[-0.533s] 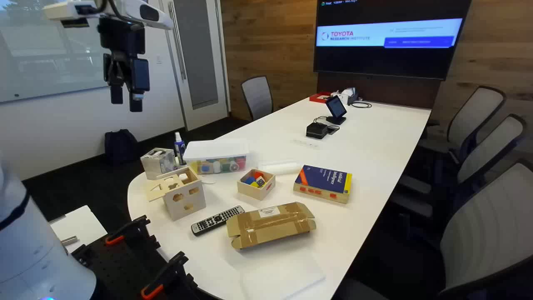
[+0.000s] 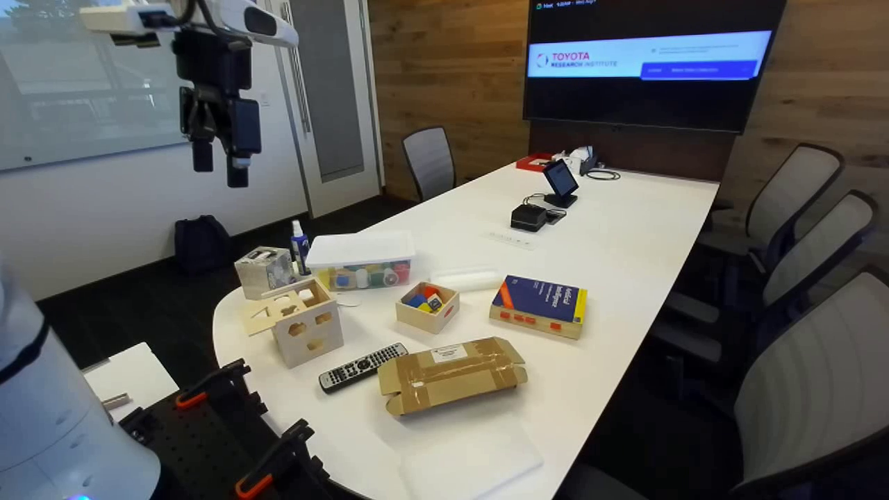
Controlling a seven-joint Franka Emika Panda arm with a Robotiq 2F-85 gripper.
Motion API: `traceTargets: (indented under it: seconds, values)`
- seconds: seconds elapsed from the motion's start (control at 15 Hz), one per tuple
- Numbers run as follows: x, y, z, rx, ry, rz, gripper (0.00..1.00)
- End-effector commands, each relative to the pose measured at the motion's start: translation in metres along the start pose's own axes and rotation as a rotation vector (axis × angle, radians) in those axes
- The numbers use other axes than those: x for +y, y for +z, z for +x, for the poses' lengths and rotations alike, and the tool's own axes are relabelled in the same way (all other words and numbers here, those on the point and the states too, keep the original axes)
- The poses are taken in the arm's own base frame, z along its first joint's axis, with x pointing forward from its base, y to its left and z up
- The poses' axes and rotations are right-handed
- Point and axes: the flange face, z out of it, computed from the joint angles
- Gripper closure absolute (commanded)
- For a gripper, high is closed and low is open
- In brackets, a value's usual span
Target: Open the box
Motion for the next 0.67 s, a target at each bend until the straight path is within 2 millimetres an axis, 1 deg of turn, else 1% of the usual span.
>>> traceTargets:
  seconds: [0.0, 0.2, 0.33, 0.47, 0.53, 0.6]
  values:
    - [0.052, -0.005, 0.006, 0.069, -0.08, 0.069, 0.0]
    - [0.111, -0.002, 0.01, 0.172, -0.194, 0.128, 0.0]
    - [0.155, 0.011, 0.018, 0.252, -0.254, 0.198, 0.0]
    - [0.196, 0.033, 0.029, 0.308, -0.284, 0.273, 0.0]
    - [0.215, 0.049, 0.034, 0.328, -0.293, 0.316, 0.0]
    - [0.23, 0.064, 0.039, 0.35, -0.303, 0.354, 0.0]
